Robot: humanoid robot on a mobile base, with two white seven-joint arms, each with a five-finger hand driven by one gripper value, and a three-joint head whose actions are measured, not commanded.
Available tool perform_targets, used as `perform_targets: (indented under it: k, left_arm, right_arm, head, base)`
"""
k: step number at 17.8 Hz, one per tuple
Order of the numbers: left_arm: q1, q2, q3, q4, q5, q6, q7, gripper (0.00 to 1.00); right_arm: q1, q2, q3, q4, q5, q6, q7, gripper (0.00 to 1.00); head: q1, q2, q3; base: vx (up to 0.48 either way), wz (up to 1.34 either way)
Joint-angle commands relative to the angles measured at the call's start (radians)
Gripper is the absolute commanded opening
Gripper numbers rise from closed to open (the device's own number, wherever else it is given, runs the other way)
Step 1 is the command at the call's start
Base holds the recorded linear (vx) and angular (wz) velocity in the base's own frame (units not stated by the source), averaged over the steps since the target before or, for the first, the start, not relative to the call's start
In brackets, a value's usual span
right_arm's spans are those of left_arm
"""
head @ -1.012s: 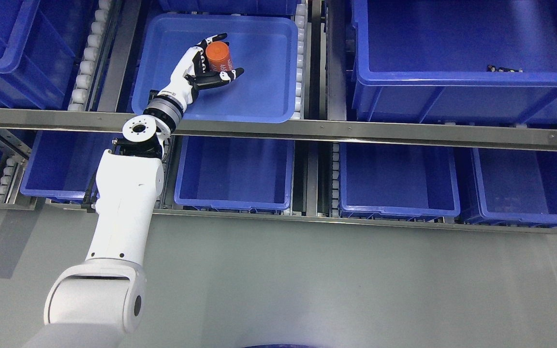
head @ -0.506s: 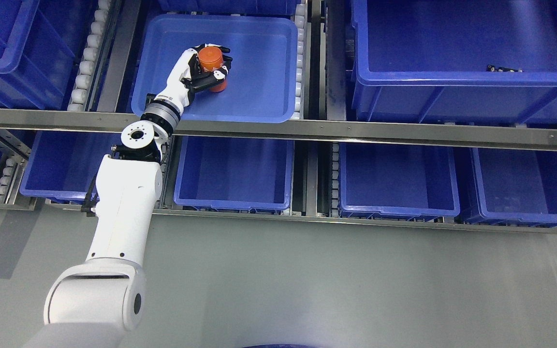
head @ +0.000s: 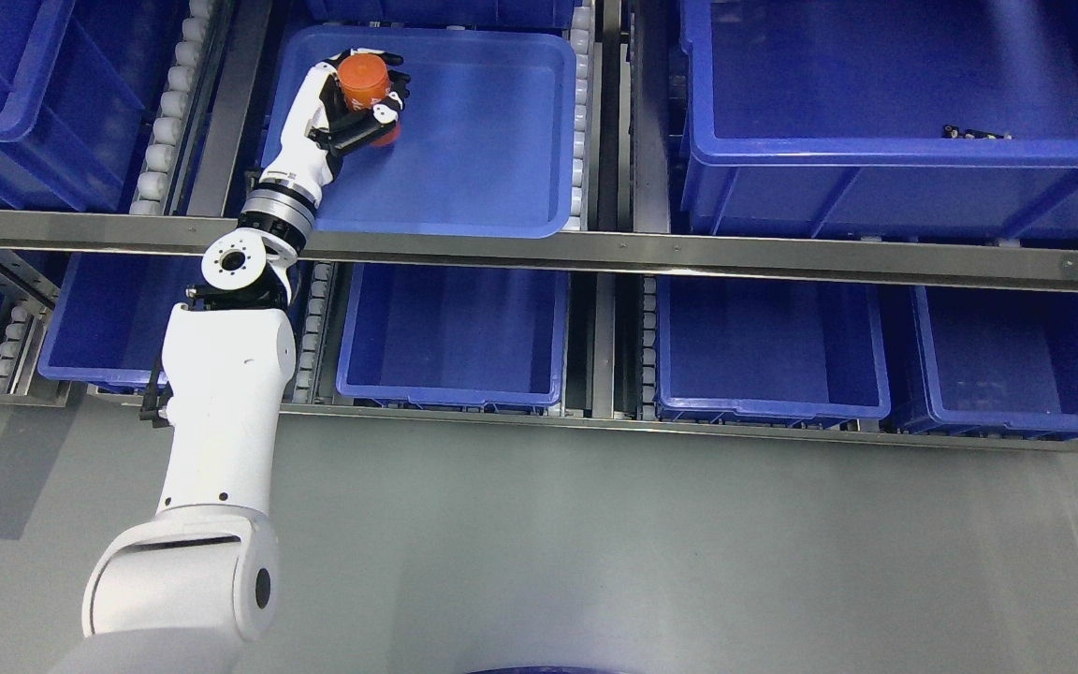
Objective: Grab orange capacitor from left shelf to right desk
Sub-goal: 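Lift the capacitor with the left hand up out of the bin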
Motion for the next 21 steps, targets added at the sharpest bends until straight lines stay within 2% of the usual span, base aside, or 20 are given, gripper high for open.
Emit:
perform_targets:
  k: [1,3,4,6,21]
  left_arm:
    - [0.034,0.017,0.023,-0.265,0.145,-0.065,-0.003,0.02]
    - [0.081,0.017,-0.095,-0.284,0.19,-0.204,0.0,0.01]
    - [0.098,0.017,-0.116,-0.307,0.192,-0.234,0.006,0.01]
    - [0.115,0.017,-0.132,-0.351,0.193,-0.243,0.008,0.01]
    - [0.158,0.017,-0.124,-0.425,0.193,-0.229,0.005,0.02]
  right_arm:
    - [0.02,-0.017,-0.012,-0.017,0.005,0.0,0.0,1.0]
    - [0.02,-0.017,-0.012,-0.017,0.005,0.0,0.0,1.0]
    - [0.02,-0.017,-0.012,-0.017,0.005,0.0,0.0,1.0]
    - [0.02,-0.017,-0.012,-0.017,0.005,0.0,0.0,1.0]
    - [0.02,-0.017,-0.012,-0.017,0.005,0.0,0.0,1.0]
  head:
    - [0.0,0.0,0.0]
    - [0.0,0.0,0.0]
    - [0.0,0.0,0.0]
    - [0.0,0.0,0.0]
    - [0.0,0.0,0.0]
  base:
    - [0.0,0.0]
    - [0.0,0.0]
    - [0.0,0.0]
    - [0.0,0.0]
    - [0.0,0.0]
